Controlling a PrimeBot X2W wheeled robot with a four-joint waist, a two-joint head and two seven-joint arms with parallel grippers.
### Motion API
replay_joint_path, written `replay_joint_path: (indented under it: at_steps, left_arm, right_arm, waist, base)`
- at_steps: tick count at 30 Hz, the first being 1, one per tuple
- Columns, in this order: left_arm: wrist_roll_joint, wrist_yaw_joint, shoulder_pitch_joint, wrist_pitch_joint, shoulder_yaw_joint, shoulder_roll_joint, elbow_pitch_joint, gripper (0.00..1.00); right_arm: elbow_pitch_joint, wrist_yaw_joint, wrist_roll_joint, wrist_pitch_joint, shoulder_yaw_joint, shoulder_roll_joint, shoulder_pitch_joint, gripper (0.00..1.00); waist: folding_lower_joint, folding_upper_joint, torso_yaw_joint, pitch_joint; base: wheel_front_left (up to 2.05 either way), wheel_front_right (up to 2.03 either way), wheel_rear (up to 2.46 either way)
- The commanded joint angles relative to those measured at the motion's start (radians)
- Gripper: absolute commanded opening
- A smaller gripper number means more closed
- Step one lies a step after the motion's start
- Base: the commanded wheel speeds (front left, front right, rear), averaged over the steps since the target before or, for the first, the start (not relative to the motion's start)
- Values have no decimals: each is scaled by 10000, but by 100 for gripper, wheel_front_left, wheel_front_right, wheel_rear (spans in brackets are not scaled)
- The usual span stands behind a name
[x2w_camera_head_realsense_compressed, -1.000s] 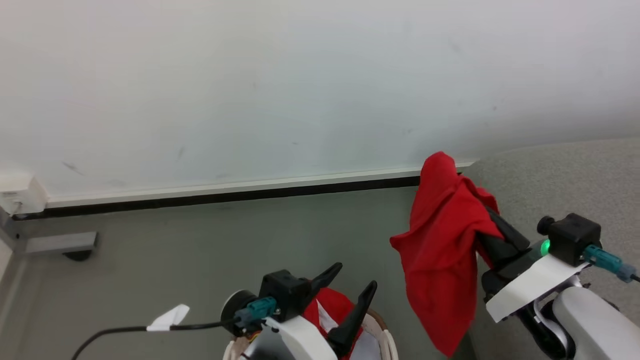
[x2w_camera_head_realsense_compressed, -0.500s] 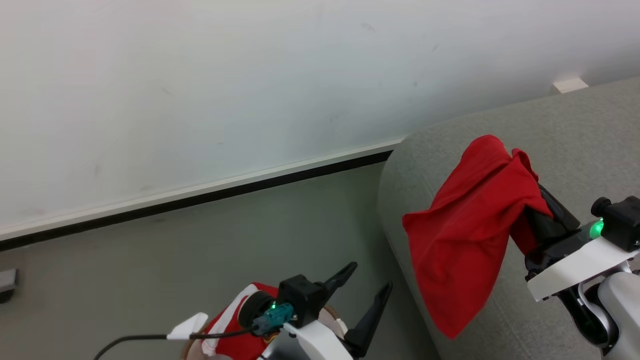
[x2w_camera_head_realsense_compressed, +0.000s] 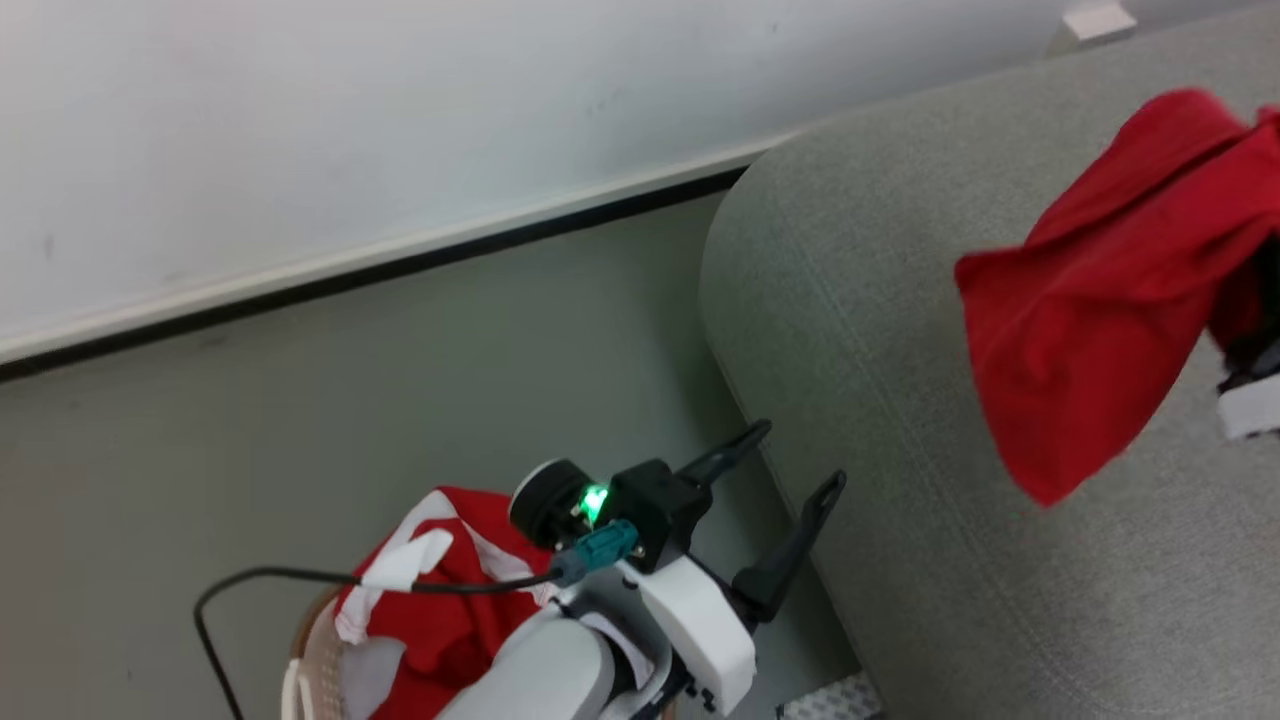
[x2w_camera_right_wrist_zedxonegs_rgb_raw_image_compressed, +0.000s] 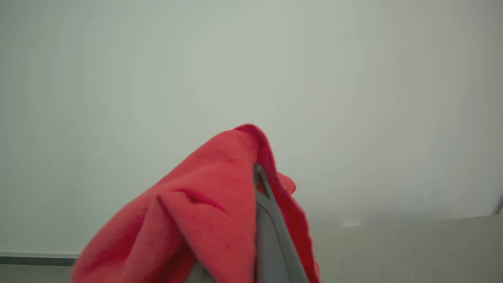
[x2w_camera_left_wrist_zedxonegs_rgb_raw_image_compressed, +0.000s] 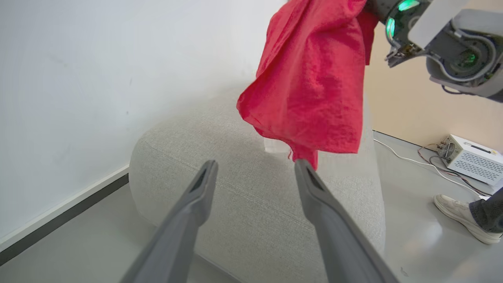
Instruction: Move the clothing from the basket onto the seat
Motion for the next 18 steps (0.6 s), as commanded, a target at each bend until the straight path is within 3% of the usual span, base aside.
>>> replay_joint_path:
  at_steps: [1, 9, 18]
  left_arm:
    - [151, -29, -236, 8, -1, 55, -17, 100]
    - [471, -237, -1983, -6, -179, 28, 93, 100]
    - [265, -289, -3249, -586, -469, -150, 622, 100]
  right_arm:
    - [71, -23, -61, -32, -184, -102, -321, 0]
    - [1559, -21, -870, 139, -2209, -664, -3145, 0]
    - [4907, -21, -3330, 357, -4507, -1148, -5570, 0]
  waist:
    - [-1, -1, 177, 917]
    - [-1, -1, 851, 3106]
    - [-1, -1, 2112, 4660]
  base:
    - [0, 0, 0]
    - [0, 0, 0]
    - [0, 0, 0]
